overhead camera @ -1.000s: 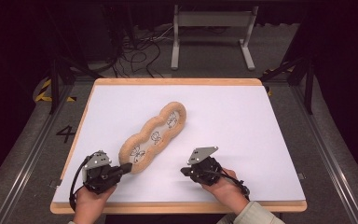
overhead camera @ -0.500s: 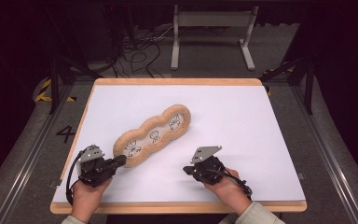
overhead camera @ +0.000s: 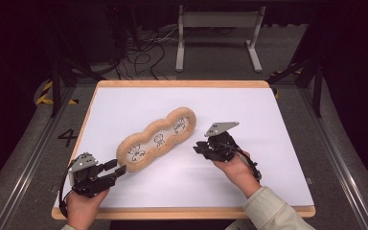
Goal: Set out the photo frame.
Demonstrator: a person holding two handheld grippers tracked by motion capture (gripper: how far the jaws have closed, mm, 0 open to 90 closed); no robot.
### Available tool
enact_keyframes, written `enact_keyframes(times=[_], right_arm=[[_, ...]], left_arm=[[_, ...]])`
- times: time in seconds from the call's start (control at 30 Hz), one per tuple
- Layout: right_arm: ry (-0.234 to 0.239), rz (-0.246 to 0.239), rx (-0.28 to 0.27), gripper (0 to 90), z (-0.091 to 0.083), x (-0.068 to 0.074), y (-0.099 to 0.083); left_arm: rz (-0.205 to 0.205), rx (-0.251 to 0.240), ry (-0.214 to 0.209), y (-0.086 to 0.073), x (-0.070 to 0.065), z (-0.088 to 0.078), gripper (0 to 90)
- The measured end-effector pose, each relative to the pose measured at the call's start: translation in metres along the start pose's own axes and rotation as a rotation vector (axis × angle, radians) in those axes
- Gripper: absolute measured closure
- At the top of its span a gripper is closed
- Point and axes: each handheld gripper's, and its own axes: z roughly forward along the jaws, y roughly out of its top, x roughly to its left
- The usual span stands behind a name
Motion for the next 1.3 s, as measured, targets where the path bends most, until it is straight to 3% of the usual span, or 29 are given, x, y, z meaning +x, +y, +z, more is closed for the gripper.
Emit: enact_keyframes(times=[0.1,0.27,0.37,0.43,0.57,0.8,1.13,1.3], right_arm=[[-0.018,0.027,-0.015,62.2,0.004,-0.013,0.007],[-0.03,0.057,-0.06,49.3,0.014,-0.033,0.012],[-0.047,0.081,-0.067,48.1,0.022,-0.043,0.011],[-0.063,0.097,-0.042,46.5,0.028,-0.053,0.012],[-0.09,0.12,-0.05,45.7,0.034,-0.066,0.021],[-0.087,0.108,-0.033,47.6,0.051,-0.076,0.031],[-0.044,0.104,-0.053,49.9,0.074,-0.085,0.033],[-0.016,0.128,-0.049,59.1,0.079,-0.089,0.031]], left_arm=[[0.018,-0.007,0.02,-0.001,0.002,0.001,51.0],[-0.012,-0.021,0.057,-0.001,0.007,0.003,41.1],[-0.016,-0.017,0.061,-0.001,0.009,0.005,39.2],[-0.027,-0.007,0.065,-0.001,0.01,0.009,38.2],[-0.04,0.012,0.079,0.001,0.013,0.016,30.0],[-0.048,0.028,0.074,0.003,0.016,0.027,27.6],[-0.068,0.063,0.045,0.004,0.018,0.039,36.7],[-0.06,0.07,0.024,0.005,0.012,0.04,54.1]])
